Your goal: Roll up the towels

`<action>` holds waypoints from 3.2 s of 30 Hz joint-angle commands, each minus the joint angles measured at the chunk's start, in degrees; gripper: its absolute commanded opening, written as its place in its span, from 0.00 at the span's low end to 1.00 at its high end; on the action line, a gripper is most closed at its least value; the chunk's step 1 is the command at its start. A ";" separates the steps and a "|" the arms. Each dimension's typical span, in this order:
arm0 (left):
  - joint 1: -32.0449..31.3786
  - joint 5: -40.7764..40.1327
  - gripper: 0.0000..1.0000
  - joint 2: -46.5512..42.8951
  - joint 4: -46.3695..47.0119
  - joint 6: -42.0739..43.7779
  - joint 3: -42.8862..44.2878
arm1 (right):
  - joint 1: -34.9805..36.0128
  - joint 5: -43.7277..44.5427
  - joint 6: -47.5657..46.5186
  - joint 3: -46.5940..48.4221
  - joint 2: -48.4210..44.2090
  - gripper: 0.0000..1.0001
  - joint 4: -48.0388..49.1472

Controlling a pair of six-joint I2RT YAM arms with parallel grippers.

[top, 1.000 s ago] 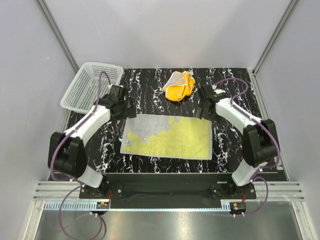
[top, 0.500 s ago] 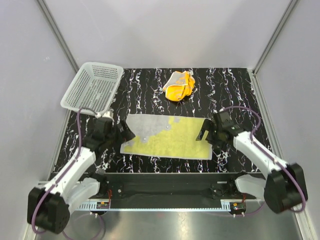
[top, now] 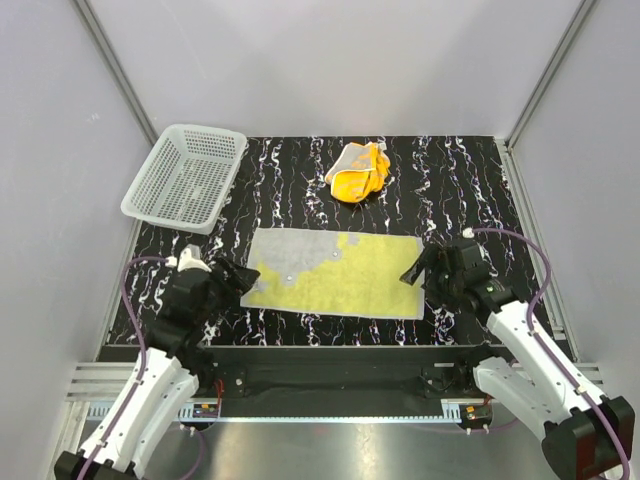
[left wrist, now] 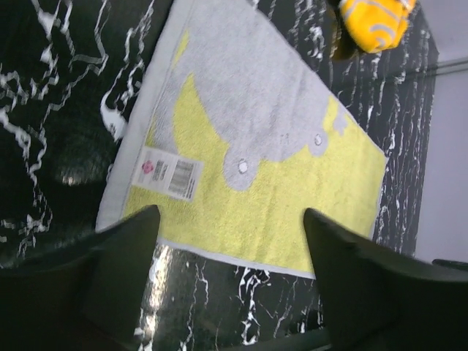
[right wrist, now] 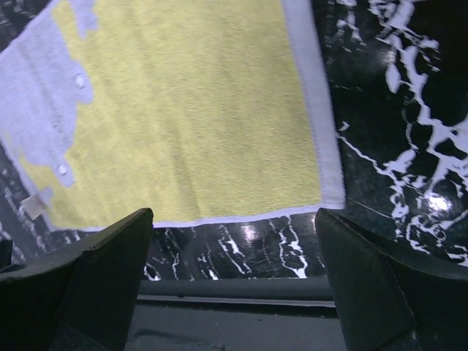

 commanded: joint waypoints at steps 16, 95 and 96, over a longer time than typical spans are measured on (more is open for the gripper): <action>0.45 -0.32 0.89 16.42 -3.95 -3.01 -0.73 | -0.26 2.96 7.18 -4.87 6.32 0.94 -0.94; 0.45 -7.25 0.85 23.28 -6.24 2.61 3.05 | -0.17 9.28 5.95 7.51 21.53 0.00 -9.02; 0.45 -7.00 0.84 24.06 -5.72 2.52 2.87 | -0.17 9.28 5.52 7.60 21.53 0.00 -9.02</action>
